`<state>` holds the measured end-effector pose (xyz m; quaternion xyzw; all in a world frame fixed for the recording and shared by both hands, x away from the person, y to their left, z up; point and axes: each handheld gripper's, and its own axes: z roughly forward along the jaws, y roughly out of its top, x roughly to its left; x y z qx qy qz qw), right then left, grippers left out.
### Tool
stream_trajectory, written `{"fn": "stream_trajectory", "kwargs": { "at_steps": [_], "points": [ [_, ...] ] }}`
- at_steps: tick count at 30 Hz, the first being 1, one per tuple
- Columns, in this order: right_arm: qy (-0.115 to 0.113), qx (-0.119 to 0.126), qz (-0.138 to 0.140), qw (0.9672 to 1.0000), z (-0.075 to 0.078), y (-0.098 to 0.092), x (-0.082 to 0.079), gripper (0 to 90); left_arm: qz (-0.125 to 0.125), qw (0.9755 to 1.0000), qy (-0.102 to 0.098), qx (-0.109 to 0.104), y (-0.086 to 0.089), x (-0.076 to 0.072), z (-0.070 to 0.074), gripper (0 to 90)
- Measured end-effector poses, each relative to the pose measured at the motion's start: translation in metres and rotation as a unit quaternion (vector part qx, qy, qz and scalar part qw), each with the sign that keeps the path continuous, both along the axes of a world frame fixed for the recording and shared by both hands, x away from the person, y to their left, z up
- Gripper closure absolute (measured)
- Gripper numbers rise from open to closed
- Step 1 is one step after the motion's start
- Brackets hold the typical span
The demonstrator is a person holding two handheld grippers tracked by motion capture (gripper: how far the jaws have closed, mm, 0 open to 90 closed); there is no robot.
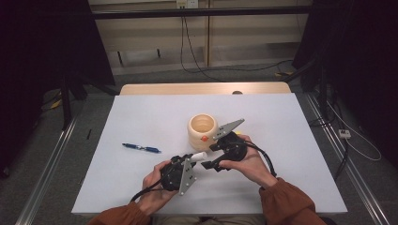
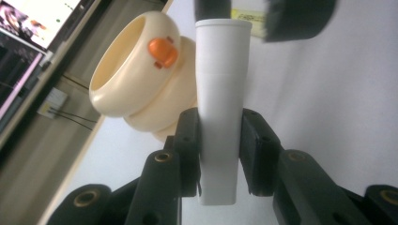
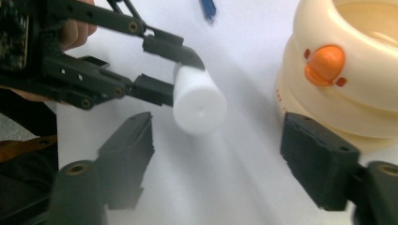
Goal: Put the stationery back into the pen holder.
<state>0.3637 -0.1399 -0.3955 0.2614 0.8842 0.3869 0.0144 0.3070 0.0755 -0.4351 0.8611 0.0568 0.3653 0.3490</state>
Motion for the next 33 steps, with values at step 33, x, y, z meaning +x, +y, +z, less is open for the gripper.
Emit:
{"fn": "stream_trajectory", "kwargs": {
  "at_steps": [33],
  "points": [
    [-0.089, 0.033, -0.209, 0.9733, -0.027, -0.075, -0.023, 8.6, 0.044, 0.9478, 0.221, -0.226, 0.043, 0.028, 0.015, 70.8]
  ]
}}
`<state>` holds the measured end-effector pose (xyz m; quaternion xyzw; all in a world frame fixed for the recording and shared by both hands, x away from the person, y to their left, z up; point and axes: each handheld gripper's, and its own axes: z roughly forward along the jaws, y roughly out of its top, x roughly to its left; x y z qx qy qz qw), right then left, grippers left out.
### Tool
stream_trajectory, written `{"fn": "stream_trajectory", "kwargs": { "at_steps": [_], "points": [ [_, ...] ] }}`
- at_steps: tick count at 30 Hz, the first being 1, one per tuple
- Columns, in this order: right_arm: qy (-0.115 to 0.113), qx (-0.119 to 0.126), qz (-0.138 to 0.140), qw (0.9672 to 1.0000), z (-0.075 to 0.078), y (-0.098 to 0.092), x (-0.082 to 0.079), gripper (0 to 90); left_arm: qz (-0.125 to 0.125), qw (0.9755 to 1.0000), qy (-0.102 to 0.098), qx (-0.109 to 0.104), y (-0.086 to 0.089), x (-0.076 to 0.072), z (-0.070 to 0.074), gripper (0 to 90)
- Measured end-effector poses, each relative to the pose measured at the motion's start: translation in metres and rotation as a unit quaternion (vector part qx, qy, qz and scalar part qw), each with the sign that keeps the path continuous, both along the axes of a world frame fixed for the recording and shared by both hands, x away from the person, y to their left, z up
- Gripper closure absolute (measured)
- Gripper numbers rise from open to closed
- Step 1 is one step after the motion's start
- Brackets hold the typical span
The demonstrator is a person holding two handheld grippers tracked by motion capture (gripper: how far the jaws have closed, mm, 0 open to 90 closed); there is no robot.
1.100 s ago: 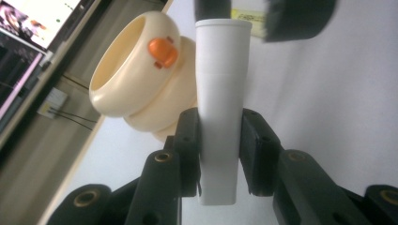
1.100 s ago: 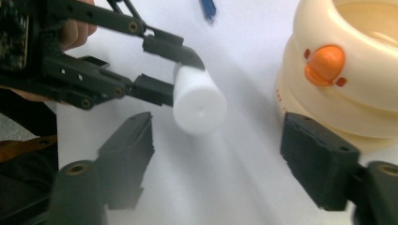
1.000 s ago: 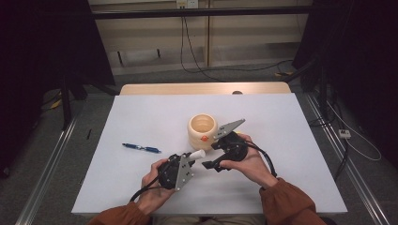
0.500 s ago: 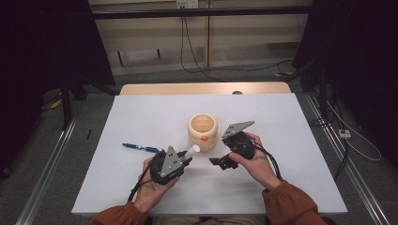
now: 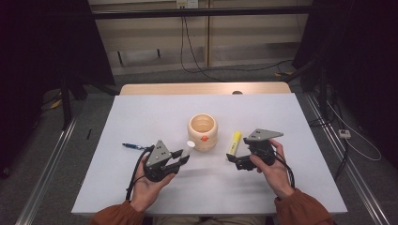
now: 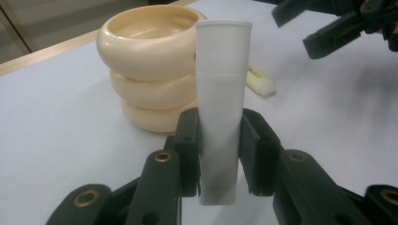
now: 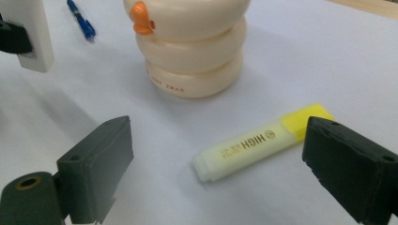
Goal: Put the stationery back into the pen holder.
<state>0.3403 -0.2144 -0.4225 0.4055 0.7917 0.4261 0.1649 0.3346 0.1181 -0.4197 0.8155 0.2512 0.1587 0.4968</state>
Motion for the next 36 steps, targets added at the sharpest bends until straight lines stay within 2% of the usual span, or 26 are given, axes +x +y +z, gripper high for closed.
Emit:
{"fn": "stream_trajectory", "kwargs": {
  "at_steps": [5, 13, 16, 21, 24, 27, 29, 36],
  "points": [
    [-0.025, 0.008, -0.031, 0.9992, -0.004, -0.015, -0.012, 7.7, 0.010, 0.9997, 0.011, -0.019, 0.004, 0.003, 0.006, 70.8],
    [-0.037, 0.019, -0.063, 0.9972, -0.010, -0.035, -0.028, 7.4, 0.022, 0.9991, 0.011, -0.036, 0.008, 0.009, 0.020, 70.8],
    [-0.043, 0.024, -0.053, 0.9974, -0.013, -0.041, -0.034, 7.9, 0.028, 0.9984, 0.011, -0.048, 0.009, 0.013, 0.027, 70.8],
    [-0.046, 0.027, -0.074, 0.9958, -0.019, -0.049, -0.043, 7.9, 0.035, 0.9975, 0.015, -0.060, 0.008, 0.020, 0.035, 70.8],
    [-0.043, 0.027, -0.074, 0.9959, -0.021, -0.051, -0.049, 8.0, 0.036, 0.9970, 0.020, -0.066, 0.007, 0.024, 0.040, 70.8],
    [-0.042, 0.038, -0.076, 0.9955, -0.023, -0.056, -0.054, 7.4, 0.050, 0.9955, 0.017, -0.079, 0.007, 0.026, 0.045, 70.8],
    [-0.044, 0.040, -0.084, 0.9947, -0.023, -0.059, -0.056, 7.6, 0.049, 0.9946, 0.027, -0.088, 0.006, 0.030, 0.048, 70.7],
    [-0.055, 0.044, -0.083, 0.9941, -0.021, -0.059, -0.055, 5.4, 0.054, 0.9944, 0.024, -0.088, 0.001, 0.039, 0.052, 70.8]
  ]
}}
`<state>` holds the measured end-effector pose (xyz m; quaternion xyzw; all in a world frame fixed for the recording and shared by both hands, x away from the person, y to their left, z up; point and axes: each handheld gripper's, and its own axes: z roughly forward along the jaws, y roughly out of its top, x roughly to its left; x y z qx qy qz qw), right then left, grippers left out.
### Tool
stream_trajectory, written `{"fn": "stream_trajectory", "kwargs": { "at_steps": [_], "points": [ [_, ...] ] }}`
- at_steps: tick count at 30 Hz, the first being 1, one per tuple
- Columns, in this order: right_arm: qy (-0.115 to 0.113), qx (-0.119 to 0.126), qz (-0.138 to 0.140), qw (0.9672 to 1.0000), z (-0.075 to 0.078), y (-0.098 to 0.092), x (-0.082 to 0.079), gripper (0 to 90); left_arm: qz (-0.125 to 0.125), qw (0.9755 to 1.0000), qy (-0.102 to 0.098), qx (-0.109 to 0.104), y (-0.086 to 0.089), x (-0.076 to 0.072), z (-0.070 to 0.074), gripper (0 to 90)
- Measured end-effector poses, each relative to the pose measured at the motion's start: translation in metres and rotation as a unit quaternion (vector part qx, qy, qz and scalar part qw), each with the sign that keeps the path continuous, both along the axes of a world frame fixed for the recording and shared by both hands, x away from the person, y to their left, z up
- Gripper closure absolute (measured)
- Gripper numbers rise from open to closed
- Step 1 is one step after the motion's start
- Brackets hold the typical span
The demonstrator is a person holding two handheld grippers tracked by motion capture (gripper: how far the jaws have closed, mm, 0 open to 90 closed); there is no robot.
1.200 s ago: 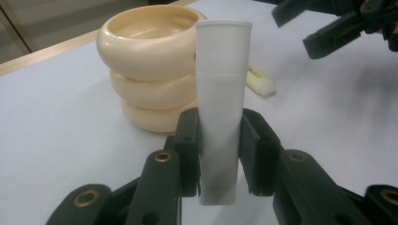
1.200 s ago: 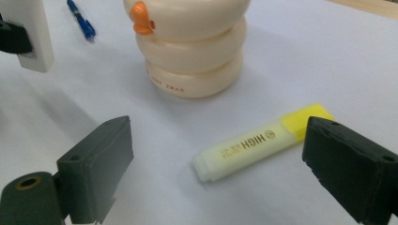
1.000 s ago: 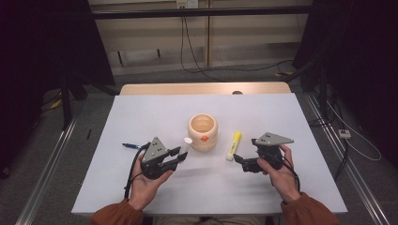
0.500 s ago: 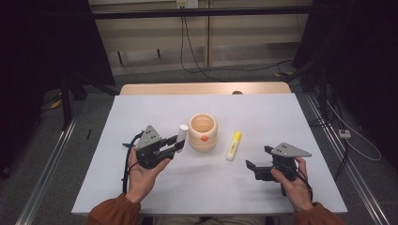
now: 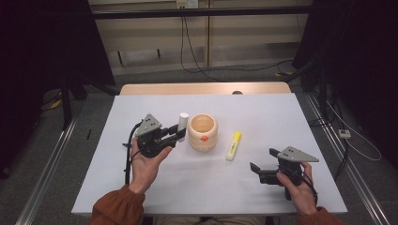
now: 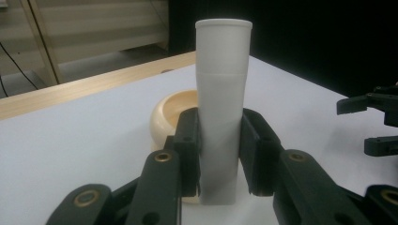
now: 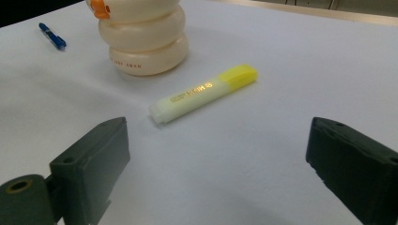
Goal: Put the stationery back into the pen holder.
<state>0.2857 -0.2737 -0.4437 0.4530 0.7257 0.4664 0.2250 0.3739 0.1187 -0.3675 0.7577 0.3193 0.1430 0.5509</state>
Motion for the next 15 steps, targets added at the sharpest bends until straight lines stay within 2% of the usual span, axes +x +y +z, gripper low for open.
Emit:
{"fn": "stream_trajectory", "kwargs": {
  "at_steps": [4, 6, 15],
  "points": [
    [0.008, -0.005, 0.006, 0.9999, -0.002, 0.000, 0.001, 5.3, -0.008, 0.9999, 0.000, 0.013, -0.005, 0.006, 0.002, 70.8],
    [0.009, -0.003, 0.008, 0.9999, -0.003, 0.000, 0.001, 5.3, -0.001, 0.9998, -0.010, 0.019, -0.007, 0.009, 0.004, 70.8],
    [0.009, -0.007, 0.012, 0.9999, -0.003, 0.000, 0.000, 5.5, 0.004, 0.9995, -0.026, 0.015, -0.021, 0.022, 0.015, 70.8]
  ]
}}
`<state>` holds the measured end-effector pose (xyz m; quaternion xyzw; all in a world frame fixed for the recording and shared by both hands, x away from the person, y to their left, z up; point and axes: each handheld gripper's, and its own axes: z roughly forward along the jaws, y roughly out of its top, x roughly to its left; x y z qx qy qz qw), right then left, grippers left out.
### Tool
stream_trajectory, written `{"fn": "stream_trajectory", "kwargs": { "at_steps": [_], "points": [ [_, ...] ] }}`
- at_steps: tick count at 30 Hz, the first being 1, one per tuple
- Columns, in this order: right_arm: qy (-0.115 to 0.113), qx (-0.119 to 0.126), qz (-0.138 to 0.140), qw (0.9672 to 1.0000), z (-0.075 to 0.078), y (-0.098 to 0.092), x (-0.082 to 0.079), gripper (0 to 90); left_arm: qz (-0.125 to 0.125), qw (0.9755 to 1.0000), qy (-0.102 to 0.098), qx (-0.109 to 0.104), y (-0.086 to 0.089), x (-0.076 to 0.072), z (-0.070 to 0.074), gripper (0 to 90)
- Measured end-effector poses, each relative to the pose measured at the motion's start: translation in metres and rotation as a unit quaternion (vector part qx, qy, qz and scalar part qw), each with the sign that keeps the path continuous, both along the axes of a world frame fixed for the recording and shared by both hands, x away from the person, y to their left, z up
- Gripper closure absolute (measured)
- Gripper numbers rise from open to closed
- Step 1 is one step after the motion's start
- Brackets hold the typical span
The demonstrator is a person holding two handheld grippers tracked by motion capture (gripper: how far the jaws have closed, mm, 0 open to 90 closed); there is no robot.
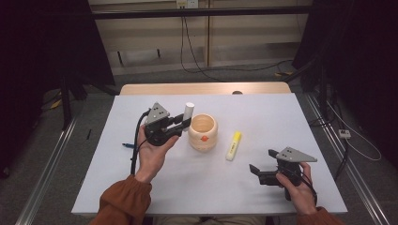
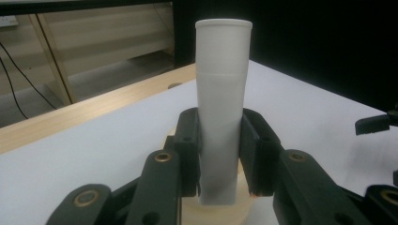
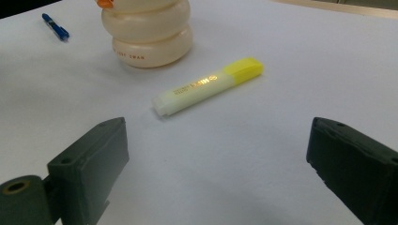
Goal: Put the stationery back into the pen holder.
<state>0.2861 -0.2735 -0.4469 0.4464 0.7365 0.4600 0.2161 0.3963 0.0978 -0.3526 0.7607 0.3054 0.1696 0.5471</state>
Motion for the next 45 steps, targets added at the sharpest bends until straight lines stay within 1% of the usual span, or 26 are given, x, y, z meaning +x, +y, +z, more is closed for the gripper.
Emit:
{"fn": "stream_trajectory", "kwargs": {
  "at_steps": [3, 6, 11, 15, 17, 18, 20, 24, 29, 32, 33, 36, 39, 40, 45],
  "points": [
    [0.001, -0.002, 0.003, 1.0000, 0.000, 0.000, 0.000, 5.5, -0.002, 1.0000, -0.001, -0.008, -0.006, 0.003, 0.001, 70.8],
    [0.003, 0.003, 0.001, 1.0000, 0.000, 0.000, 0.000, 5.4, -0.005, 0.9999, 0.001, -0.013, -0.011, 0.007, 0.000, 70.8],
    [0.003, 0.004, 0.000, 1.0000, 0.000, 0.000, -0.001, 5.4, -0.003, 1.0000, 0.005, -0.008, -0.021, 0.017, 0.001, 70.8],
    [0.002, 0.004, -0.002, 1.0000, 0.000, -0.001, 0.000, 5.2, -0.006, 0.9999, -0.002, -0.008, -0.030, 0.022, 0.001, 70.8],
    [0.004, 0.005, -0.003, 1.0000, 0.000, -0.001, 0.000, 4.9, -0.009, 0.9999, -0.011, 0.000, -0.034, 0.025, 0.000, 70.8],
    [0.005, 0.005, -0.004, 1.0000, 0.000, -0.001, 0.000, 4.9, -0.009, 0.9999, -0.010, 0.002, -0.036, 0.027, -0.001, 70.8],
    [0.006, 0.004, -0.005, 1.0000, 0.000, -0.002, 0.000, 4.9, -0.009, 0.9999, -0.004, -0.002, -0.039, 0.029, -0.003, 70.8],
    [0.007, 0.005, -0.004, 1.0000, 0.000, -0.002, 0.000, 4.8, -0.006, 1.0000, 0.003, -0.002, -0.043, 0.035, -0.010, 70.8],
    [0.007, 0.005, -0.003, 1.0000, 0.000, -0.001, 0.000, 4.8, 0.005, 1.0000, 0.005, 0.006, -0.047, 0.044, -0.019, 70.8],
    [0.009, 0.005, -0.002, 0.9999, 0.000, -0.001, 0.000, 4.8, 0.006, 0.9998, 0.016, 0.003, -0.049, 0.049, -0.024, 70.8],
    [0.008, 0.004, -0.001, 1.0000, 0.000, -0.001, 0.000, 4.8, 0.006, 0.9998, 0.017, 0.002, -0.049, 0.049, -0.025, 70.8],
    [0.009, 0.005, -0.001, 0.9999, 0.000, -0.001, 0.000, 4.8, 0.001, 0.9999, 0.011, 0.010, -0.052, 0.048, -0.028, 70.8],
    [0.009, 0.004, -0.002, 1.0000, 0.000, -0.002, -0.001, 4.8, -0.006, 0.9999, 0.008, 0.014, -0.053, 0.046, -0.032, 70.7],
    [0.009, 0.004, -0.003, 1.0000, 0.000, -0.002, -0.001, 4.8, -0.008, 0.9998, 0.010, 0.015, -0.053, 0.046, -0.034, 70.7],
    [0.011, 0.004, -0.001, 0.9999, -0.001, -0.002, -0.001, 4.8, -0.006, 0.9997, 0.021, 0.012, -0.050, 0.046, -0.043, 70.7]
  ]
}}
